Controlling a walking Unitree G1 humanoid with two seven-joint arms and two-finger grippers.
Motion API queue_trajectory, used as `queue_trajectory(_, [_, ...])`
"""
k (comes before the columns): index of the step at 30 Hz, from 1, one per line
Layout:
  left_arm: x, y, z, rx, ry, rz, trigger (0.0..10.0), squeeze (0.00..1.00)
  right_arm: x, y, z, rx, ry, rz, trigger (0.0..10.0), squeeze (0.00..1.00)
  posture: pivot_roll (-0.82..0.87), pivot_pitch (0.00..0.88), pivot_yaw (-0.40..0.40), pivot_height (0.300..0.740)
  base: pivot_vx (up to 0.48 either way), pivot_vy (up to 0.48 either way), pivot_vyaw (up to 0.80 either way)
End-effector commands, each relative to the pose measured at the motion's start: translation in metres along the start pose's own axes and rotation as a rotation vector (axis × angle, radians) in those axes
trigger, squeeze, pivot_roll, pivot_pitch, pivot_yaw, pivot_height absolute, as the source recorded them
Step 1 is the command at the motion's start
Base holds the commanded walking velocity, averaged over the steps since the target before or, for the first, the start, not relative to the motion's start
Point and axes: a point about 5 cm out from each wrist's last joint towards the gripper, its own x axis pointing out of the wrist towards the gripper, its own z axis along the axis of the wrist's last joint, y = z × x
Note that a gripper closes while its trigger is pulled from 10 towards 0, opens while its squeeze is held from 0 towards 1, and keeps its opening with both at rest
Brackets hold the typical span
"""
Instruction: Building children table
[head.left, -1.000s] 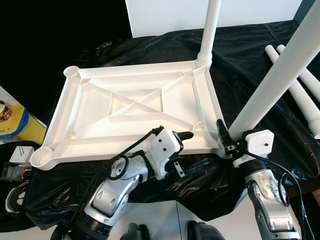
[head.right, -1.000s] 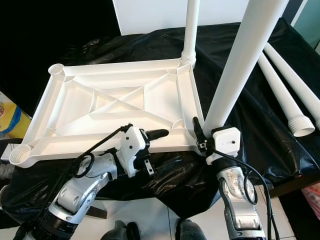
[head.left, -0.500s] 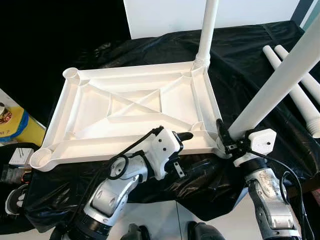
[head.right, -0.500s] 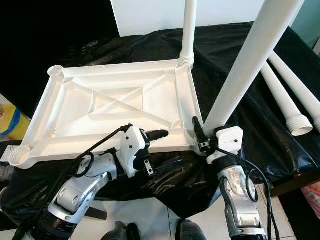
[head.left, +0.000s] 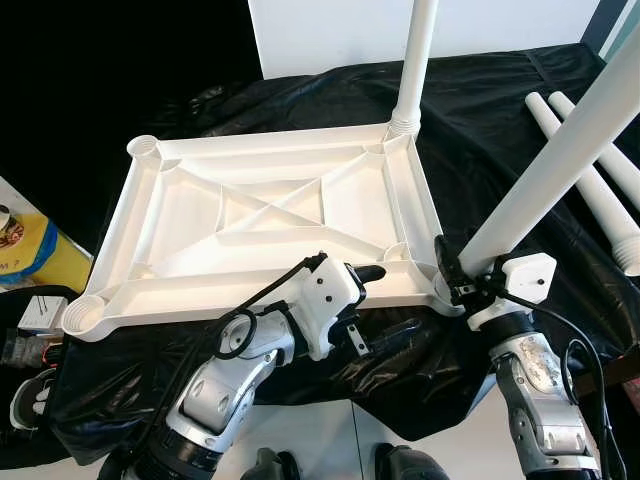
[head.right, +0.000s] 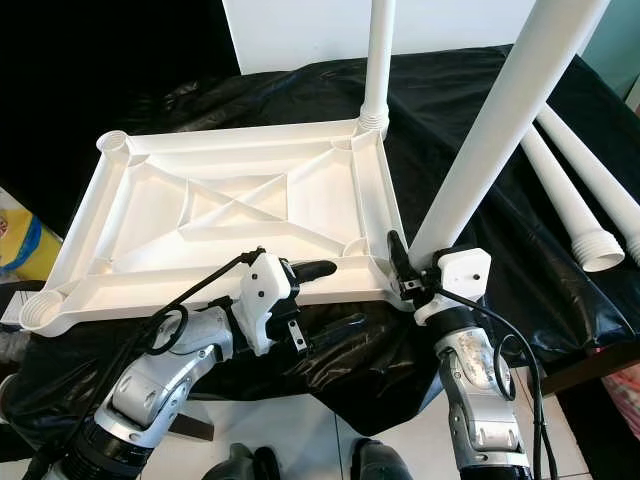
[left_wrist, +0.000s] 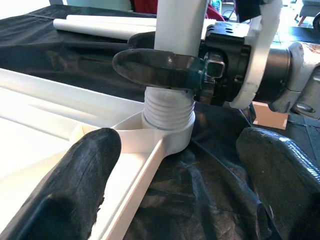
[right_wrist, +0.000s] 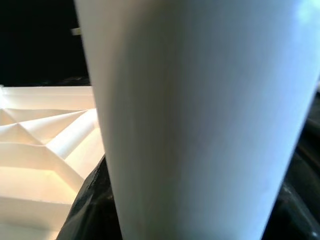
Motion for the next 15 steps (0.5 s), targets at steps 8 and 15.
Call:
queue_trajectory(8, [-0.0005,-0.005,0.0016,0.0,-0.002,-0.039,10.0,0.0,-0.0163,-0.0003,-0.0407,0.134,0.248,-0.121,10.0,0.0,-0.15,0.184,0.071,0.74,0.0,0.0,0.0])
queue_trajectory(15, [-0.0005,-0.005,0.0016,0.0,-0.002,-0.039,10.0,0.0,-0.0163,-0.0003,-0.0407,0.134,0.248,-0.121,10.0,0.0,-0.15,0.184,0.071,0.74,0.0,0.0,0.0])
